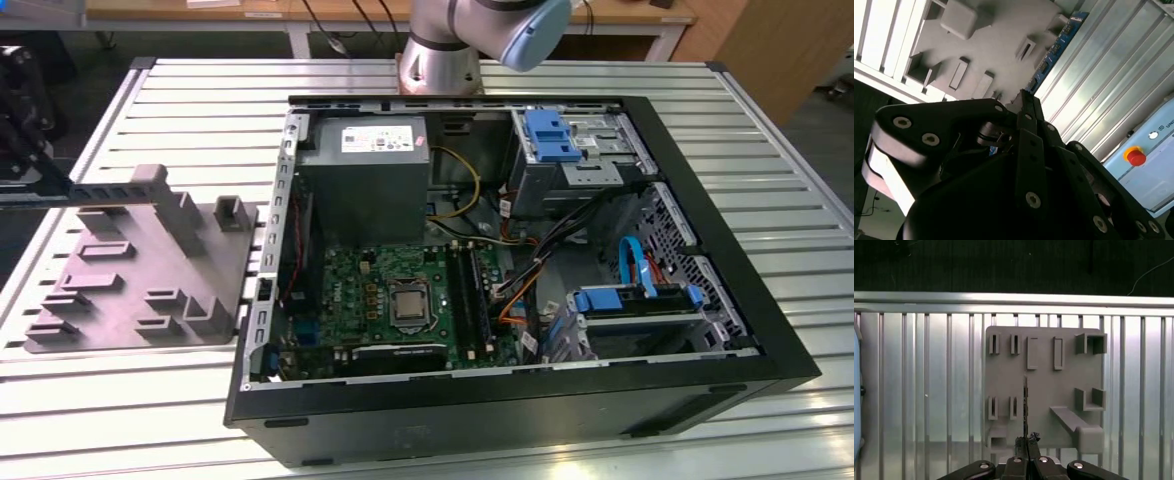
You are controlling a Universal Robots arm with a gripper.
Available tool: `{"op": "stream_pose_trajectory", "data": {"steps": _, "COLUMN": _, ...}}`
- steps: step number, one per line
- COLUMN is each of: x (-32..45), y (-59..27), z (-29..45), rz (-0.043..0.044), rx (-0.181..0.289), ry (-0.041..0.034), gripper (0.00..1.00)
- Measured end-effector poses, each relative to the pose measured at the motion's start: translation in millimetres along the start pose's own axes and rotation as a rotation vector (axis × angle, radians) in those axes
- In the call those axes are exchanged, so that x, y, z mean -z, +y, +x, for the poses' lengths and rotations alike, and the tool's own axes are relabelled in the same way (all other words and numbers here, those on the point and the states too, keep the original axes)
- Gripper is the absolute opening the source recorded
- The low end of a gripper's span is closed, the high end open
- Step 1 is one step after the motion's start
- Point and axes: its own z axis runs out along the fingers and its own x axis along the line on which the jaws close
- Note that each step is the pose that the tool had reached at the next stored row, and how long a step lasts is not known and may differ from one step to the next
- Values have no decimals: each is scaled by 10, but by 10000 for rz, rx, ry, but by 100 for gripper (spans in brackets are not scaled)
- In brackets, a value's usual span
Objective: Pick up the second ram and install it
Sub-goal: 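Pick up the second ram and move it above second insertion slot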
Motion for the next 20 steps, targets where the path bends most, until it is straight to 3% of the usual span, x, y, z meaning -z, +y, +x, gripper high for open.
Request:
{"op": "stream_pose_trajectory", "data": {"steps": 4, "x": -2, "y": -149, "z": -1, "rz": 0, "rx": -1, "ry": 0, "gripper": 11}}
{"op": "stream_pose_trajectory", "data": {"steps": 8, "x": 5, "y": -159, "z": -2, "rz": -2, "rx": -3, "ry": 2, "gripper": 11}}
{"op": "stream_pose_trajectory", "data": {"steps": 14, "x": 169, "y": -163, "z": -9, "rz": -1, "rx": -1, "ry": 1, "gripper": 11}}
{"op": "stream_pose_trajectory", "data": {"steps": 20, "x": 184, "y": -163, "z": -10, "rz": 0, "rx": -1, "ry": 0, "gripper": 11}}
